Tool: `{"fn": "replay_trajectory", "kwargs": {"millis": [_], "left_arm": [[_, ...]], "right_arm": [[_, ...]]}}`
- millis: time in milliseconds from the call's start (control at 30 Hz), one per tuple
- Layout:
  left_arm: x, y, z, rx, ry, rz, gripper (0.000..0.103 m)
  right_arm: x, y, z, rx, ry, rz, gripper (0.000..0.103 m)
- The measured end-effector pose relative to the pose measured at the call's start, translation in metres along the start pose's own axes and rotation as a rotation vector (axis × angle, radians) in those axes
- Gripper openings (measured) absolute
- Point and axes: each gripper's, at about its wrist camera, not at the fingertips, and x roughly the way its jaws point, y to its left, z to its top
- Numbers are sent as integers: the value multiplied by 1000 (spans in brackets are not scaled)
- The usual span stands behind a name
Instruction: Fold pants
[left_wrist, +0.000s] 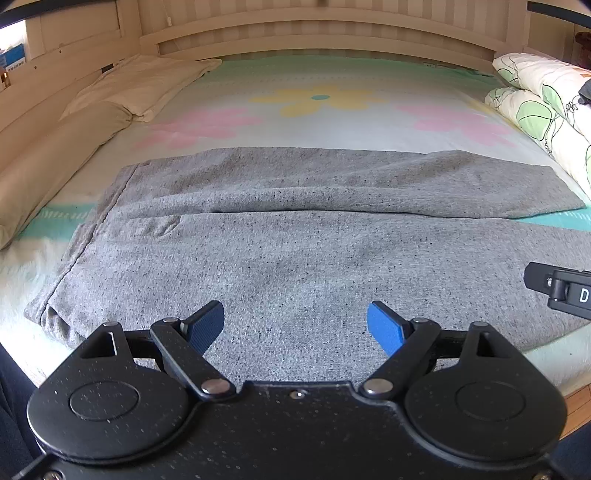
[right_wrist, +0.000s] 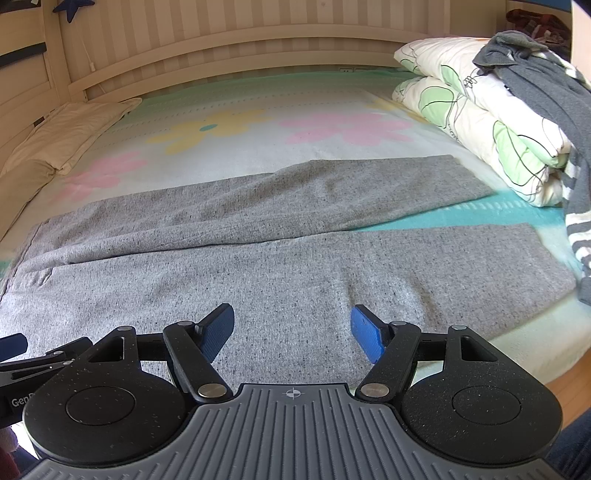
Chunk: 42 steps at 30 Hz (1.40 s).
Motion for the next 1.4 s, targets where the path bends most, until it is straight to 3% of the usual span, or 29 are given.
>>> {"fn": "replay_trajectory", "kwargs": {"millis": [1400], "left_arm": [[3, -3, -1, -4, 17, 7, 85]], "right_arm": [[1, 3, 2, -18, 8, -1, 69]]}}
